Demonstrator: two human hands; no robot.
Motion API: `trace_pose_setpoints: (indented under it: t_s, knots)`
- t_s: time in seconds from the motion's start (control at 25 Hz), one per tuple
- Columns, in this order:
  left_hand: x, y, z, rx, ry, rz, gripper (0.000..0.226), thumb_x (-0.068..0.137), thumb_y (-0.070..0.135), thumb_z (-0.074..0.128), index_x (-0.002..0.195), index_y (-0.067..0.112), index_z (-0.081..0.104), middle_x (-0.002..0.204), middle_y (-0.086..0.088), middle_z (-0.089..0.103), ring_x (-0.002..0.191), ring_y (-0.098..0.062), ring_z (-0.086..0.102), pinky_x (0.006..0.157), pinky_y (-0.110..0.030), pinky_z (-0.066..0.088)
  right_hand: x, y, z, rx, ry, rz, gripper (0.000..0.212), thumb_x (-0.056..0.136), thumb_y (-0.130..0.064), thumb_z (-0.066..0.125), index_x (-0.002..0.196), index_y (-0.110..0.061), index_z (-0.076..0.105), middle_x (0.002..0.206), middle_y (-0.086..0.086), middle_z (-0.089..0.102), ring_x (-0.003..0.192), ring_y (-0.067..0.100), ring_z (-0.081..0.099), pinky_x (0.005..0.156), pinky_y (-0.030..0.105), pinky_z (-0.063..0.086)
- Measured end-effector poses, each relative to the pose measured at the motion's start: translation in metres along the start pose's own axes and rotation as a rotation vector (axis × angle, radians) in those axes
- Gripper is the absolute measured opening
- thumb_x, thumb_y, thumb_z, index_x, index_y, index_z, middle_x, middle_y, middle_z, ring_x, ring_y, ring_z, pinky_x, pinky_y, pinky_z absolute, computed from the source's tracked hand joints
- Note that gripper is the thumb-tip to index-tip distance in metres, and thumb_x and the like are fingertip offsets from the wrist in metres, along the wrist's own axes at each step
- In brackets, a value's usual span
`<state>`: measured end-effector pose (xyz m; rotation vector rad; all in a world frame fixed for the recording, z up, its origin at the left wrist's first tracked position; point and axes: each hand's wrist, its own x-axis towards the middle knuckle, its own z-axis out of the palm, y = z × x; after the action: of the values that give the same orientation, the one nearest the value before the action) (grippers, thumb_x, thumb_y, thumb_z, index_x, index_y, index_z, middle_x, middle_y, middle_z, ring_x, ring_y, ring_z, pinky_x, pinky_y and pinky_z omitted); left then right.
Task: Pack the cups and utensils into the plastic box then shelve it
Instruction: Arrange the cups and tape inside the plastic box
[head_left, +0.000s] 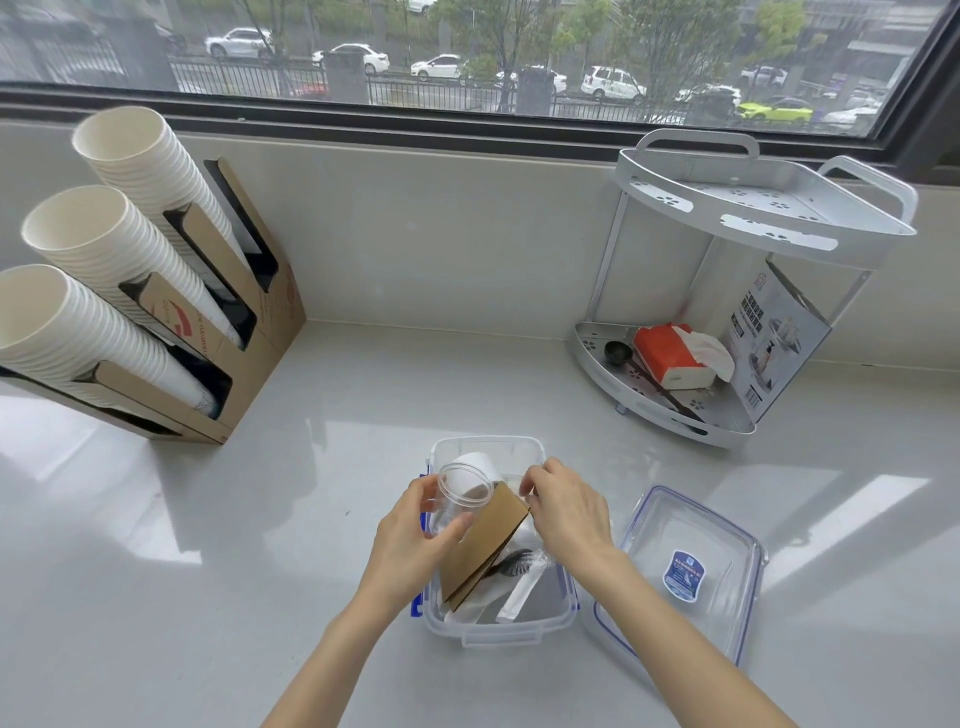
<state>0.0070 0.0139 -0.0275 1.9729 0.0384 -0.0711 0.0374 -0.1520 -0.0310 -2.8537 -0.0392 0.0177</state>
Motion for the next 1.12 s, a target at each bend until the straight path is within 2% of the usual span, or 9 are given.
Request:
trace_pose_setpoints:
  t_s: [0.12,0.2,0.32,0.44,0.56,0.72,0.84,0.96,1.12]
  knots:
    - [0.001,-0.001,0.0,0.006,-0.002,-0.002,0.041,0.08,0.028,0.064,0.116,0.023,0.046,0.109,0.012,0.053,0.103,-0.009,0.05,0.084,-0.023,0.039,0.002,0.002,-0.017,0.124,0.108,0.028,0.021,0.096,-0.019,0.041,0.109,-0.015,0.056,0.113,0.002,0.061,0.098,0.024,0.059,0.069,0.03,0.041]
    - [0.0,-0.001,-0.001,-0.001,-0.005,0.002,0.038,0.079,0.028,0.064,0.112,0.027,0.045,0.107,0.012,0.053,0.102,-0.009,0.05,0.083,-0.022,0.039,0.005,0.004,-0.031,0.169,0.172,0.038,0.02,0.095,-0.019,0.043,0.108,-0.014,0.058,0.109,0.003,0.063,0.093,0.026,0.06,0.068,0.03,0.04]
    - [-0.002,0.002,-0.001,-0.014,-0.026,0.025,0.034,0.079,0.025,0.065,0.105,0.031,0.044,0.103,0.016,0.052,0.102,-0.009,0.05,0.075,-0.017,0.04,0.009,0.002,-0.053,0.368,0.3,0.042,0.015,0.092,-0.016,0.049,0.1,-0.012,0.061,0.096,0.004,0.064,0.075,0.02,0.057,0.071,0.031,0.048]
    - [-0.002,0.004,0.0,-0.025,-0.049,0.05,0.035,0.078,0.02,0.066,0.103,0.031,0.044,0.104,0.018,0.053,0.103,-0.009,0.05,0.072,-0.013,0.043,0.008,-0.008,-0.071,0.688,0.321,0.071,0.008,0.09,-0.015,0.054,0.091,-0.014,0.062,0.077,-0.005,0.058,0.062,0.003,0.051,0.058,0.003,0.042]
    - [-0.004,0.007,0.0,-0.021,-0.054,0.091,0.035,0.078,0.021,0.066,0.103,0.032,0.045,0.102,0.024,0.052,0.103,-0.008,0.051,0.074,-0.012,0.043,0.004,-0.018,-0.075,0.77,0.2,0.045,0.007,0.088,-0.016,0.057,0.086,-0.021,0.062,0.071,-0.012,0.057,0.06,-0.001,0.05,0.052,0.002,0.04]
    - [-0.007,0.016,-0.002,-0.019,-0.069,0.166,0.036,0.077,0.022,0.067,0.095,0.043,0.044,0.1,0.028,0.052,0.096,0.005,0.052,0.072,-0.005,0.043,-0.003,-0.026,-0.055,0.595,0.04,0.021,0.015,0.086,-0.017,0.057,0.094,-0.015,0.069,0.079,-0.004,0.061,0.058,-0.003,0.045,0.062,0.021,0.04]
    - [-0.01,0.019,0.0,0.003,-0.076,0.189,0.039,0.078,0.021,0.067,0.088,0.047,0.04,0.096,0.031,0.05,0.09,0.01,0.051,0.071,0.002,0.041,-0.006,-0.027,-0.041,0.547,0.02,0.021,0.018,0.087,-0.02,0.054,0.096,-0.019,0.069,0.087,-0.005,0.06,0.059,-0.001,0.043,0.072,0.022,0.038]
    - [-0.01,0.018,0.0,-0.015,-0.054,0.171,0.038,0.077,0.023,0.067,0.087,0.047,0.04,0.096,0.028,0.052,0.09,0.006,0.053,0.071,-0.003,0.043,-0.008,-0.026,-0.039,0.551,-0.009,0.006,0.025,0.09,-0.022,0.05,0.105,-0.021,0.07,0.094,-0.002,0.064,0.061,-0.004,0.042,0.074,0.02,0.036]
    - [-0.009,0.016,-0.001,-0.023,-0.076,0.168,0.051,0.076,0.019,0.068,0.102,0.051,0.038,0.098,0.024,0.053,0.093,-0.001,0.057,0.072,-0.007,0.046,-0.012,-0.021,-0.033,0.531,-0.093,-0.045,0.031,0.094,-0.024,0.044,0.118,-0.024,0.064,0.116,0.005,0.063,0.062,-0.002,0.042,0.078,0.02,0.032]
